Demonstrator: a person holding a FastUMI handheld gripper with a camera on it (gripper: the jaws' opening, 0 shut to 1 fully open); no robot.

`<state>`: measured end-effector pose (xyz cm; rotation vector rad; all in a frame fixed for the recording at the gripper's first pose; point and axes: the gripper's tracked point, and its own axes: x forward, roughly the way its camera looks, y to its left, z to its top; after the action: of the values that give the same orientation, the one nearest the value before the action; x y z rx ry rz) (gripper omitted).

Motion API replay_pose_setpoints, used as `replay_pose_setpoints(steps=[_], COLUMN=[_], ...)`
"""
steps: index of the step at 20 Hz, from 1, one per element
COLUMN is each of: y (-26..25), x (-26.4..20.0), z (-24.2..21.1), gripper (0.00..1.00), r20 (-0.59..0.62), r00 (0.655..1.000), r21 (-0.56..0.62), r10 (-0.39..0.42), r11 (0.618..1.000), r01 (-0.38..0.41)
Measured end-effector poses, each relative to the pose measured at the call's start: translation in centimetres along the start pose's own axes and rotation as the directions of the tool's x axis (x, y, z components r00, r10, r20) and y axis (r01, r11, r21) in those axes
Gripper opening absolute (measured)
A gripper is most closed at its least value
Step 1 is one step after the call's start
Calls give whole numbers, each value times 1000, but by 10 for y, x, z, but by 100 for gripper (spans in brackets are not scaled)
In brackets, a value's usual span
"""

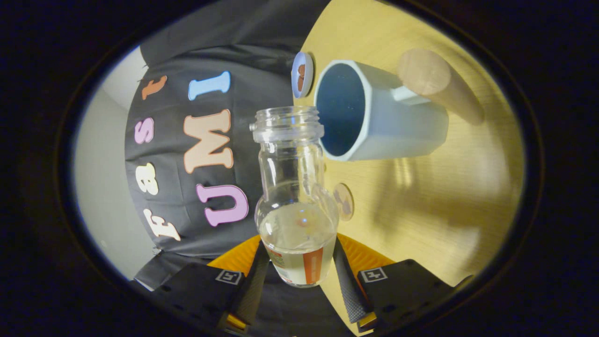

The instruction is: Take the bottle from table, then pour the juice into the cup, finally place the bottle on the coaster

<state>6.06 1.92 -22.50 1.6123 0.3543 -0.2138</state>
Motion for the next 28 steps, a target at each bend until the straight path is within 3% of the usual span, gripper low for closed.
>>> replay_pose_setpoints(steps=[28], y=[18], x=[1], z=[-15], gripper=[76], r20=[-17], r00=[999], r21=[216], r10=[35], r11=[976], r01=[-30])
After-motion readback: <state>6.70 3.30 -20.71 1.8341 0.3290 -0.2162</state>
